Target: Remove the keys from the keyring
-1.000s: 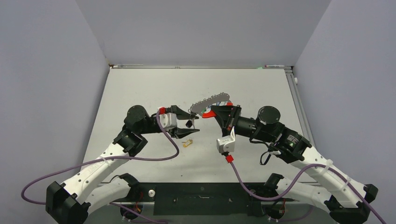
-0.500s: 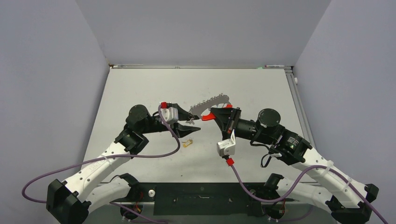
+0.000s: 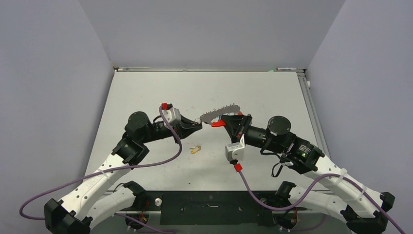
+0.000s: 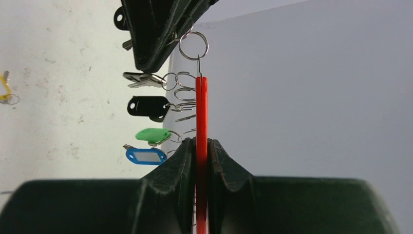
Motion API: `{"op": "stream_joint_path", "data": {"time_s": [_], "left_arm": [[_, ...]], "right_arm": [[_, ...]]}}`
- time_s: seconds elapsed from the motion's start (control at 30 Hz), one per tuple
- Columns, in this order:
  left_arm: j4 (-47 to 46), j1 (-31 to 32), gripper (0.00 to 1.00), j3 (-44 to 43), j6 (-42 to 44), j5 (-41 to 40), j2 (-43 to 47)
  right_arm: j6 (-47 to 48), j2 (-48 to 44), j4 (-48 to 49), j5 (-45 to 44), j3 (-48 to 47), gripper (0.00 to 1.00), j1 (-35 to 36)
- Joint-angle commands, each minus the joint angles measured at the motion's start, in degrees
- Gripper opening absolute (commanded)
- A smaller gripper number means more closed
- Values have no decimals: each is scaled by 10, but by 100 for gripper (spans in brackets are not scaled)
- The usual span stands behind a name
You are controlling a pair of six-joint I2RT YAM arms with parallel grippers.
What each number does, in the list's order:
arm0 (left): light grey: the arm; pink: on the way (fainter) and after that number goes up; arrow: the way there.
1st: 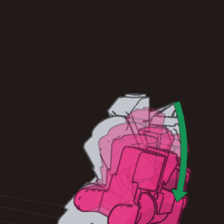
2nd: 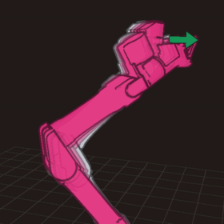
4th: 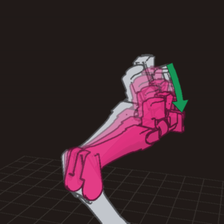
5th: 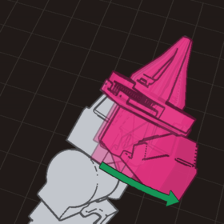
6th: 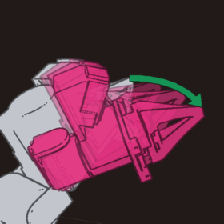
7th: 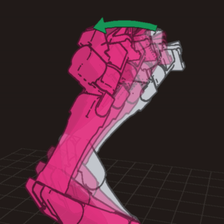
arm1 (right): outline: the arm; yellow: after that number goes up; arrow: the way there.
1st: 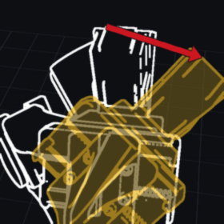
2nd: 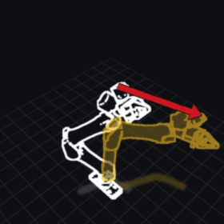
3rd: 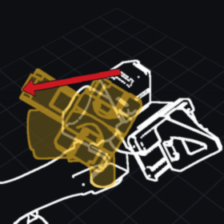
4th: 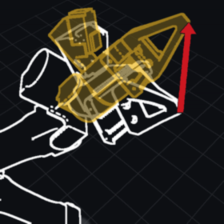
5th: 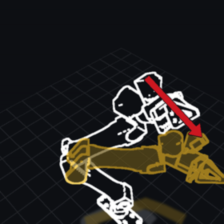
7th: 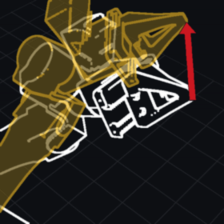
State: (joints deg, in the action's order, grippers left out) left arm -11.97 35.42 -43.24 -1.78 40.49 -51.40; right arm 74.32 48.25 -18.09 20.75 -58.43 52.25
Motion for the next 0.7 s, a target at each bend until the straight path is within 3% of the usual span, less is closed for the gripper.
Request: {"op": "stream_joint_path", "data": {"time_s": [0.0,0.23,0.47,0.67], "left_arm": [[84,-18,0,-10,40,-31,22],[119,-43,0,-37,82,-13,9],[240,-21,0,-90,180,11,-13],[346,-16,0,-123,208,23,-49]], "right_arm": [[-80,-21,56,-54,15,5,-2],[-172,-26,24,-39,53,5,-2],[-276,8,23,-14,80,5,-18],[-410,48,70,116,98,5,-137]]}}
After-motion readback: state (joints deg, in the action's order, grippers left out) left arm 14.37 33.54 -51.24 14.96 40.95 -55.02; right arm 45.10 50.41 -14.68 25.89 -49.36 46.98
